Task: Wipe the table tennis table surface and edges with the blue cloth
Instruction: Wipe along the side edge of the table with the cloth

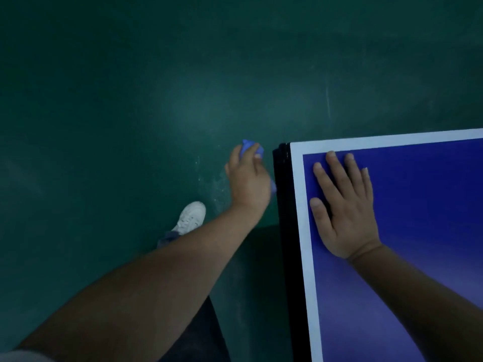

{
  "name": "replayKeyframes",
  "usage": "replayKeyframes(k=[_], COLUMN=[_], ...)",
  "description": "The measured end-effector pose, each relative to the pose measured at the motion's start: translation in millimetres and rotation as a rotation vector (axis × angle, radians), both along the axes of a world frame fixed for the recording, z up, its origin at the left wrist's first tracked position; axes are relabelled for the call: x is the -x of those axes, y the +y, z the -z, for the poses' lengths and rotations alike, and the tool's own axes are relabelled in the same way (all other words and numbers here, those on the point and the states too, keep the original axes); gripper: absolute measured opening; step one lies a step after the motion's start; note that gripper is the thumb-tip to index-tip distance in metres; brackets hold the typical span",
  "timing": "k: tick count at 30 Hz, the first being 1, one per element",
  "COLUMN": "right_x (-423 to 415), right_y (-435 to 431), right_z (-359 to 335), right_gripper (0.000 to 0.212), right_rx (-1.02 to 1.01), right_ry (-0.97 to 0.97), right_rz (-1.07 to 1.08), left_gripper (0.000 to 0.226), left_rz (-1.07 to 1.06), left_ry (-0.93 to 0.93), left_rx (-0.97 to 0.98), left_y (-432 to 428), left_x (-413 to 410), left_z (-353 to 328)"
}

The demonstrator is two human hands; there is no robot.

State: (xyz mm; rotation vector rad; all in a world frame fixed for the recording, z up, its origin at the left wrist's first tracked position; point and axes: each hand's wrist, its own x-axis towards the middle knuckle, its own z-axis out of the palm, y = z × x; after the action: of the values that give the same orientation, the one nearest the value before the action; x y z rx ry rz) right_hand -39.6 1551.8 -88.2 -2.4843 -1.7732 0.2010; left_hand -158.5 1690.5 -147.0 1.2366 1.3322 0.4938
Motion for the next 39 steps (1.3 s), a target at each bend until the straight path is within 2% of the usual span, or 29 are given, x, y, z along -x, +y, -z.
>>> replayKeyframes(k=[2, 5, 6, 9, 10, 13, 15, 18, 22, 26, 30, 33, 37, 39], right_x=[0, 0, 0, 1, 0, 2, 5, 10, 11, 13, 7, 0, -33, -43], right_y=[1, 2, 2, 2, 2, 5, 13, 24, 24, 26, 51, 54, 34, 35], right_z=[1, 3, 2, 1, 0, 0, -1, -1, -3, -6, -7, -7, -13, -10], right_gripper=[0.059, 0.058, 0.058, 0.059, 0.060, 0.064, 0.068, 0.071, 0.072, 0.072, 0.072, 0.072, 0.077, 0.077], right_rx=[-0.009, -0.012, -0.014, -0.006, -0.005, -0.004, -0.022, -0.028, 0.012, 0.029, 0.013, 0.081, 0.187, 0.183], right_ry=[-0.010, -0.010, -0.009, 0.008, 0.019, 0.037, 0.042, 0.035, 0.032, 0.038, 0.109, 0.123, 0.135, 0.127], right_rz=[-0.004, -0.007, -0.001, 0.018, 0.027, 0.126, 0.334, 0.597, 0.629, 0.687, 1.108, 1.187, 1.294, 1.359], left_gripper=[0.039, 0.043, 0.043, 0.043, 0.043, 0.044, 0.045, 0.041, 0.040, 0.037, 0.046, 0.047, 0.047, 0.052], left_rz=[0.023, 0.278, 0.285, 0.133, 0.111, 0.118, 0.132, 0.097, 0.135, 0.426, 1.033, 1.394, 1.610, 1.612], left_ry=[-0.053, -0.149, -0.142, -0.095, -0.097, -0.157, -0.173, -0.122, -0.046, -0.151, -0.234, -0.254, -0.260, -0.258], left_rx=[-0.146, -0.407, -0.367, -0.056, -0.028, -0.142, -0.178, -0.056, 0.058, 0.166, 0.340, 0.429, 0.292, 0.334], left_y=[-5, -28, -27, 5, 14, 5, -19, -23, 40, 116, 138, 132, 135, 130], left_x=[12, 11, 4, -18, -22, -16, -4, -7, -37, -64, -86, -82, -75, -78], left_z=[-12, -29, -31, -27, -25, -35, -38, -36, -23, -12, -16, -18, -16, -18])
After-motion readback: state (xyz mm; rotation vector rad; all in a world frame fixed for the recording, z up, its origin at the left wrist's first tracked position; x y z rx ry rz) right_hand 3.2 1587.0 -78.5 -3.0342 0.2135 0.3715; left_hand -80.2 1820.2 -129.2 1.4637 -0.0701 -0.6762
